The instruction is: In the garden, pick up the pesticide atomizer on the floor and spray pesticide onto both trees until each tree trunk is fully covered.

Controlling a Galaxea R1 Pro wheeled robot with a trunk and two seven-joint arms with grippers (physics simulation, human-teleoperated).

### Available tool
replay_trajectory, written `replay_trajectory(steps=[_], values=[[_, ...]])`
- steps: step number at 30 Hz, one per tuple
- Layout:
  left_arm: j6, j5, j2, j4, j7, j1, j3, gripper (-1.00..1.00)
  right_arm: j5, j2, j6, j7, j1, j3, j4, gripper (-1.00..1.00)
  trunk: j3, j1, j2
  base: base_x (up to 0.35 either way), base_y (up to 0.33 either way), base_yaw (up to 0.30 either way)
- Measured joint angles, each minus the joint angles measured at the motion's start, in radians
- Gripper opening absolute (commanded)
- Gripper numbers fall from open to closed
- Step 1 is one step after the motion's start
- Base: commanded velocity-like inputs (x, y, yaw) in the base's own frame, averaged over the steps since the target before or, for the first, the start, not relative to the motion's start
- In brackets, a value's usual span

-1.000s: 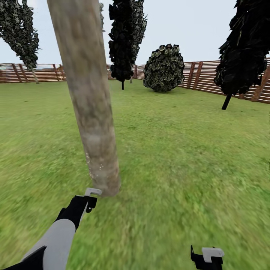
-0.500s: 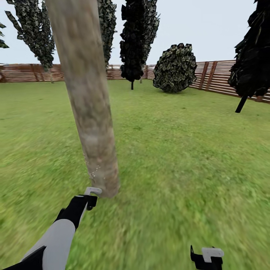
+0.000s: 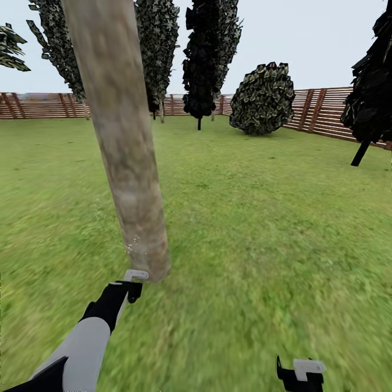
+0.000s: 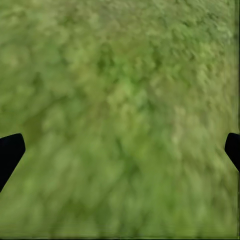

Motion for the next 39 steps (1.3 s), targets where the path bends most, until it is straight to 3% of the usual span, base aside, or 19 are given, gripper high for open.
replay_trajectory(steps=[4,9,13,16,18,21,24,27,29,30,32,34,35,39], values=[[0.003,0.001,-0.013,-0.003,-0.001,-0.015,-0.002,-1.0,-0.001,0.0,0.0,0.0,0.0,0.0,0.0,1.0,0.0,0.0,0.0,-0.03,-0.018,0.0],[0.015,0.002,-0.035,-0.004,-0.002,-0.117,-0.004,-1.0,-0.001,0.0,0.0,0.0,0.0,0.0,0.0,1.0,0.0,0.0,0.0,-0.002,-0.001,0.154],[0.018,-0.001,-0.016,-0.013,-0.003,-0.141,0.003,-1.0,-0.001,0.0,0.0,0.0,0.0,0.0,0.0,1.0,0.0,0.0,0.0,0.0,0.0,0.271],[0.02,0.0,-0.003,-0.076,-0.006,-0.13,0.001,-1.0,-0.001,0.001,0.0,0.0,0.0,0.0,0.0,1.0,0.0,0.0,0.0,0.0,0.0,0.073],[0.021,0.001,-0.013,-0.083,-0.007,-0.132,-0.001,-1.0,0.0,0.0,0.0,0.0,0.0,0.0,0.0,1.0,0.0,0.0,0.0,0.0,0.0,0.019],[0.061,0.006,-0.061,-0.082,-0.011,-0.151,-0.004,-1.0,0.0,0.0,0.0,0.0,0.0,0.0,0.0,1.0,0.0,0.0,0.0,0.0,0.0,0.004],[0.098,0.002,-0.07,-0.081,-0.017,-0.186,-0.007,-1.0,0.0,0.0,0.0,0.0,0.0,0.0,0.0,1.0,0.0,0.0,0.0,0.0,0.0,0.0],[0.111,0.0,-0.061,-0.089,-0.042,-0.196,-0.008,-1.0,0.0,0.0,0.0,0.0,0.0,0.0,0.0,1.0,0.0,0.0,0.0,0.0,0.0,0.0],[0.141,-0.003,-0.04,-0.102,-0.076,-0.197,-0.008,-1.0,0.0,0.0,0.0,0.0,0.0,0.0,0.0,1.0,0.0,0.0,0.0,0.0,0.0,0.0],[0.171,-0.006,-0.018,-0.131,-0.119,-0.197,-0.008,-1.0,0.0,0.0,0.0,0.0,0.0,0.0,0.0,1.0,0.0,0.0,0.0,0.0,0.0,0.0],[0.186,-0.002,-0.011,-0.153,-0.153,-0.196,-0.01,-1.0,0.0,0.0,0.0,0.0,0.0,0.0,0.0,1.0,0.0,0.0,0.0,0.0,0.0,0.0],[0.195,0.004,-0.038,-0.162,-0.168,-0.197,-0.041,-1.0,0.0,0.0,0.0,0.0,0.0,0.0,0.0,1.0,0.0,0.0,0.0,0.0,0.0,0.0],[0.221,0.016,-0.061,-0.164,-0.173,-0.209,-0.123,-1.0,0.0,0.0,0.0,0.0,0.0,0.0,0.0,1.0,0.0,0.0,0.0,0.0,0.0,0.0],[0.257,0.053,-0.046,-0.166,-0.176,-0.236,-0.144,-1.0,0.0,0.0,0.0,0.0,0.0,0.0,0.0,1.0,0.0,0.0,0.0,0.0,0.0,0.0]])
